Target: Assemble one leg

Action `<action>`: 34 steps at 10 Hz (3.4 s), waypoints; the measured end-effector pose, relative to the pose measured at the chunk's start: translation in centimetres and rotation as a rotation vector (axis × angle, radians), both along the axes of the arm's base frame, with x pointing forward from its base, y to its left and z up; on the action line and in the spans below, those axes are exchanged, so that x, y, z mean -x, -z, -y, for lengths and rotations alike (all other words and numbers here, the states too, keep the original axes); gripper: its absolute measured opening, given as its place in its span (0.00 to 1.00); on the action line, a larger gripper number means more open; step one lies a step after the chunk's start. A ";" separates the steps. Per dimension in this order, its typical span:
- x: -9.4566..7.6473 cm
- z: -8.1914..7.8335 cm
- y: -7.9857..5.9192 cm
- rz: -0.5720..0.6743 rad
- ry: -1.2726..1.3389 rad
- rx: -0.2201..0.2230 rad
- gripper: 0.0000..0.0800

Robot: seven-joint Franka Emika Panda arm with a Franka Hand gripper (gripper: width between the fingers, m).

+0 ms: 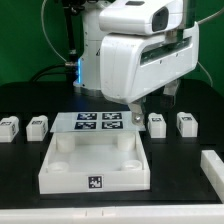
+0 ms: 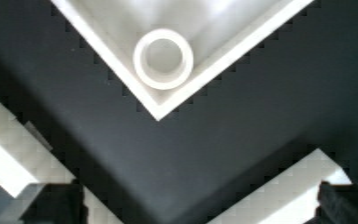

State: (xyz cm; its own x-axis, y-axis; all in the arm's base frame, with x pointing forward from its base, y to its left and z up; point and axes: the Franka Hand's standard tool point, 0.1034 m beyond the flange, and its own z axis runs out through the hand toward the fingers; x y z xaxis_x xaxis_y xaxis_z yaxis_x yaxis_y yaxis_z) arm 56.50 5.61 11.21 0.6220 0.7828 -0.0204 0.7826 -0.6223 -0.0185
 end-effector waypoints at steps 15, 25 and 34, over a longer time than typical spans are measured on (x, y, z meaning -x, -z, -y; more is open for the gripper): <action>6.5 8.1 1.4 -0.074 -0.695 -0.033 0.81; 14.0 9.0 8.3 -0.125 -0.630 -0.106 0.81; 14.1 9.9 9.0 -0.101 -0.590 -0.118 0.81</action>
Offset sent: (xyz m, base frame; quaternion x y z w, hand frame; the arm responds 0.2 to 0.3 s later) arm -0.0443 -0.0422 0.0028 -0.0066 0.0021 -0.0870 0.9962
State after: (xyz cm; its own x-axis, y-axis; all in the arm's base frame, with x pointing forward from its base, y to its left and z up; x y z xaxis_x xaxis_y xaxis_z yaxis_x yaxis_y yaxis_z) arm 42.41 -4.27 2.23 0.0825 0.9953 0.0514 0.9855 -0.0737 -0.1531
